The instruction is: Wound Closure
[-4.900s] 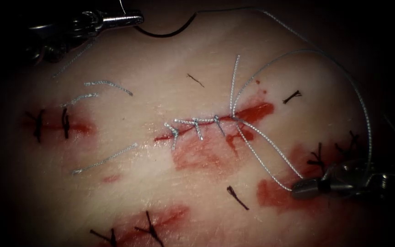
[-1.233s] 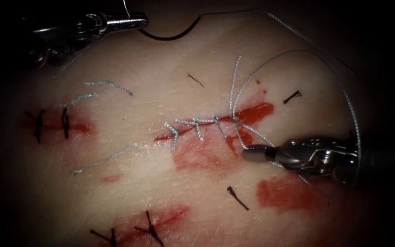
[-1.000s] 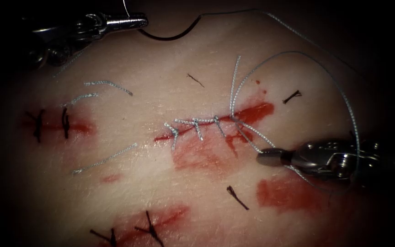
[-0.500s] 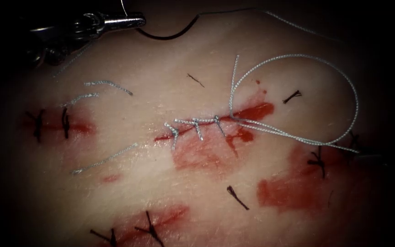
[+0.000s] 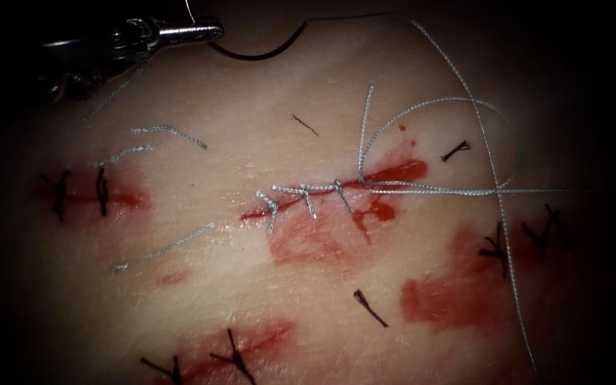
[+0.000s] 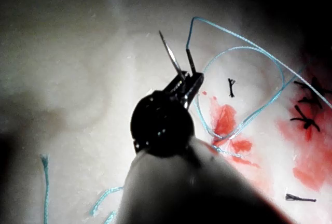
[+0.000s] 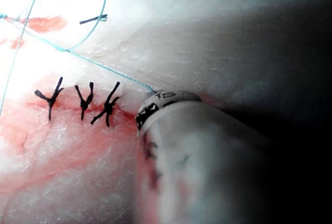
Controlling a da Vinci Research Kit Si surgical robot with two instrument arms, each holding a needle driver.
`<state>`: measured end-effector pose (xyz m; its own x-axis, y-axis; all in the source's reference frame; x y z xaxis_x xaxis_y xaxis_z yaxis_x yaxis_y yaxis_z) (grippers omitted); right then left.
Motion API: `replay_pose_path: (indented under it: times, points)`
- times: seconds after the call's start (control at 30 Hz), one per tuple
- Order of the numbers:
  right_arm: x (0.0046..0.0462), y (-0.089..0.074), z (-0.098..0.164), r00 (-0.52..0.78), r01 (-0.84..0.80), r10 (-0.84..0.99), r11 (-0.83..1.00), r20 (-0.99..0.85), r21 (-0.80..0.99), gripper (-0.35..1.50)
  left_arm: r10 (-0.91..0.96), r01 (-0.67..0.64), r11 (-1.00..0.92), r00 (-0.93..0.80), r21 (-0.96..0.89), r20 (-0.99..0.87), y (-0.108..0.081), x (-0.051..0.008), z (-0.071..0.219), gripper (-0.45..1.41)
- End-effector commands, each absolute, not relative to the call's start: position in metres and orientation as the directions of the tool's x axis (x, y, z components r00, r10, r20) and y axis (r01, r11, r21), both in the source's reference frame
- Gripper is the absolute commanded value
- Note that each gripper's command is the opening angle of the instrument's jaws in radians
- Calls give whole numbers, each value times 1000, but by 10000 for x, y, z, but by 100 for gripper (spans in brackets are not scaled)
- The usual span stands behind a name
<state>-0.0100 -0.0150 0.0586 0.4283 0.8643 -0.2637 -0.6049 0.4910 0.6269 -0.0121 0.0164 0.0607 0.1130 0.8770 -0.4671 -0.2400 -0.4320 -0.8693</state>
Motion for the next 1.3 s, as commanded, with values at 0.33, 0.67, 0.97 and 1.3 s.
replay_pose_path:
  times: [0.33,0.67,0.97,1.3]
  points:
    - [-58,-169,579,435,-548,862,483,-261,682,-35,877,-241,-432,114,-869,-467,163,-126,613,-45]
    - [-39,-154,559,462,-444,788,603,-406,663,95,877,-240,-431,113,-870,-466,164,-126,612,-45]
    - [7,-92,504,231,-401,811,582,-537,707,48,875,-239,-438,110,-867,-472,166,-124,609,-45]
    - [85,-118,581,223,-459,778,616,-588,640,-10,875,-240,-437,110,-867,-472,166,-124,608,-45]
